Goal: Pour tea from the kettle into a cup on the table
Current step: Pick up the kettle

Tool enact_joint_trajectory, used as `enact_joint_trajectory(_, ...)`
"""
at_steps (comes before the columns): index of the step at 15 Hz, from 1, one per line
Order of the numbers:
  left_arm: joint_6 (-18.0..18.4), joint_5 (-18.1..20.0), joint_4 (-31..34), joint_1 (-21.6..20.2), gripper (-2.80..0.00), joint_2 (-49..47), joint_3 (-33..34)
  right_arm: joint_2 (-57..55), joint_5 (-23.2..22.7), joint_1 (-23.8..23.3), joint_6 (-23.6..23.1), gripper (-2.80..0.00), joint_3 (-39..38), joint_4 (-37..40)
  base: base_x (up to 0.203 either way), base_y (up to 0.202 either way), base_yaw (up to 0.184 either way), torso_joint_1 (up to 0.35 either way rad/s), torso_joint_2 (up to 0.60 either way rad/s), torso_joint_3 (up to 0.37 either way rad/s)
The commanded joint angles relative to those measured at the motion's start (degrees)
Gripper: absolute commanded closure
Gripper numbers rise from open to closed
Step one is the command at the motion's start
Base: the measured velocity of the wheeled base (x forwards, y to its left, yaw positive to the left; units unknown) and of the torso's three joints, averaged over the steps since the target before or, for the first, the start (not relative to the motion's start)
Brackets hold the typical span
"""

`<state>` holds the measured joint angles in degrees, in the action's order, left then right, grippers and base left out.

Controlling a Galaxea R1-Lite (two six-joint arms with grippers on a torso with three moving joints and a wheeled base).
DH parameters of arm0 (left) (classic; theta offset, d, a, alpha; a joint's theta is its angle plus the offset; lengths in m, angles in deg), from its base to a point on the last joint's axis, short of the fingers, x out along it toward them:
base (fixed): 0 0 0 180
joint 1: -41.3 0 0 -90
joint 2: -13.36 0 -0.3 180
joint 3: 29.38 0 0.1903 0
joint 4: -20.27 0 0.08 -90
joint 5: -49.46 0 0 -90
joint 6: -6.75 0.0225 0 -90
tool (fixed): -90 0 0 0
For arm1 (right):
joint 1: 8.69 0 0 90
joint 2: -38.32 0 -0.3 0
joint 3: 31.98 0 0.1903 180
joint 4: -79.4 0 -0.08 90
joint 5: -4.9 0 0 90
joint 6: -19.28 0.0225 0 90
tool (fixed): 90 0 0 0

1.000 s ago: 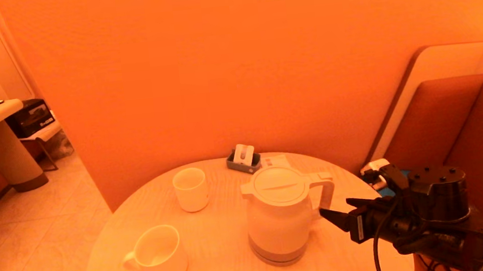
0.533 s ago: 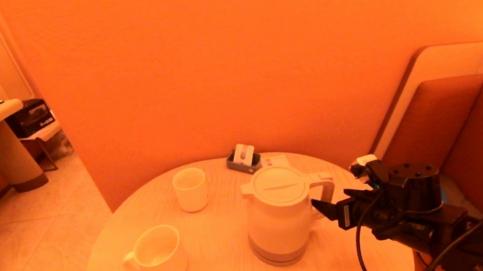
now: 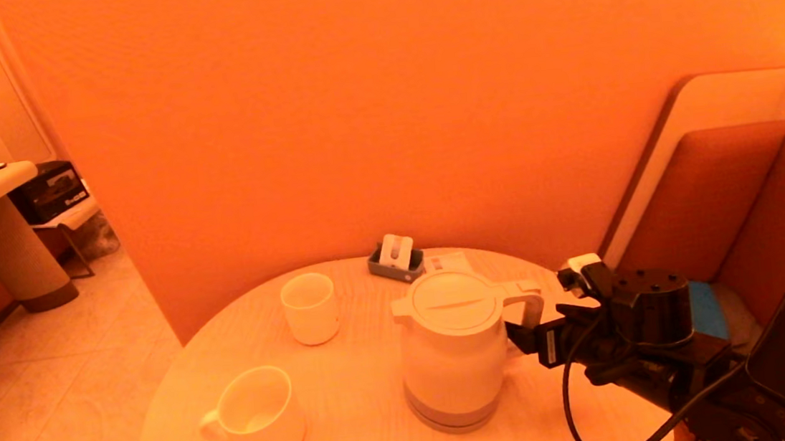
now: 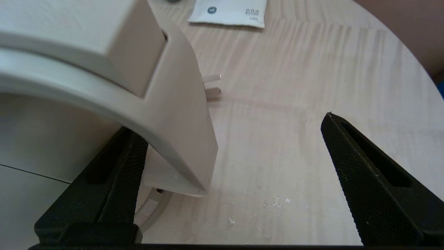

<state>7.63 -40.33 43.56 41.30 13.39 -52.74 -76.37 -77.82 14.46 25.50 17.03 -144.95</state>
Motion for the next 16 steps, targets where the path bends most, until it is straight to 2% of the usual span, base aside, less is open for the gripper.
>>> enact_joint_trajectory(1,0.0,0.0,0.0,0.0,0.00,0.0,0.0,-0.9,0.0,0.1,0.0,-2.80,0.1,-0.4,0.000,0.000,0.000,0.000,0.00,0.000)
enact_joint_trajectory(16,0.0,0.0,0.0,0.0,0.00,0.0,0.0,-2.7,0.5,0.0,-0.9,-2.80,2.7,-0.5,0.000,0.000,0.000,0.000,0.00,0.000)
